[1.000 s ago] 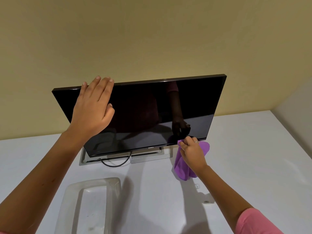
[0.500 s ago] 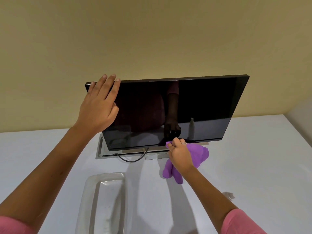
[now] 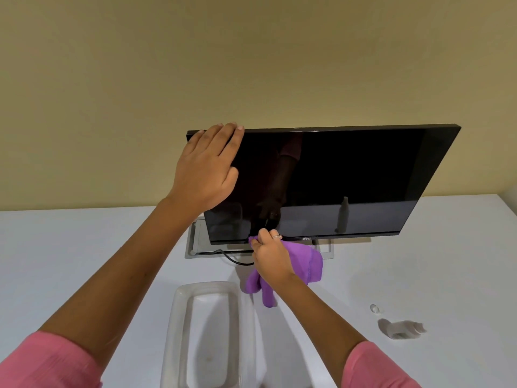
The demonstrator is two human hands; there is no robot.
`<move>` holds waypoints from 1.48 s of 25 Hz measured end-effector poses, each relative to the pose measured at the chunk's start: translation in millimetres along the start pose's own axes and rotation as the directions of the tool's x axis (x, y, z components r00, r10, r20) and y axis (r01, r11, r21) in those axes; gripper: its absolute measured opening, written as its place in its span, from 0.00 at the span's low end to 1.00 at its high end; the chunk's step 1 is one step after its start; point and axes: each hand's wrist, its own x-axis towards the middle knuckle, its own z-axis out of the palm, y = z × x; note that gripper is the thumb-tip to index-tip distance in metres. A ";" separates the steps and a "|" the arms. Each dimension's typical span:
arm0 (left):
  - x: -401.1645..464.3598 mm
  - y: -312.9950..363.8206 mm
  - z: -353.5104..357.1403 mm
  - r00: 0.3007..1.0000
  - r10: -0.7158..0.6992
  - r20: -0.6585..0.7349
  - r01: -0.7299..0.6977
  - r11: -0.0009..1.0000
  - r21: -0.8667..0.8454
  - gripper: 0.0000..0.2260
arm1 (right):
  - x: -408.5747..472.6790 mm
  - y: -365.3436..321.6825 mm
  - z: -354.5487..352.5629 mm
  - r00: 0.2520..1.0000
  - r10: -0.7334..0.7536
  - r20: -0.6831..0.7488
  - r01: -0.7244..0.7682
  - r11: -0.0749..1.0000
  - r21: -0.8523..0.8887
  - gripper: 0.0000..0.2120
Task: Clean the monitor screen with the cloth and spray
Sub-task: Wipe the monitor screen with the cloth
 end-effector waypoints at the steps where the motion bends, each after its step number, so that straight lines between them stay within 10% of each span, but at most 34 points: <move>1: 1.0 -1.7 -1.6 1.000 0.001 0.001 -0.001 1.000 -0.006 0.28 | 3.0 -8.8 1.9 1.000 -0.017 0.003 0.017 1.000 -0.002 0.13; 31: 0.9 -7.5 -7.4 0.998 0.043 0.039 -0.037 0.989 -0.142 0.28 | 18.0 -84.6 28.7 1.000 0.005 -0.022 -0.004 0.999 0.036 0.07; 37: 2.0 -13.5 -7.6 0.993 0.099 0.064 -0.088 0.983 -0.160 0.28 | 14.3 -71.1 15.9 0.996 -0.082 0.016 0.074 0.956 0.283 0.09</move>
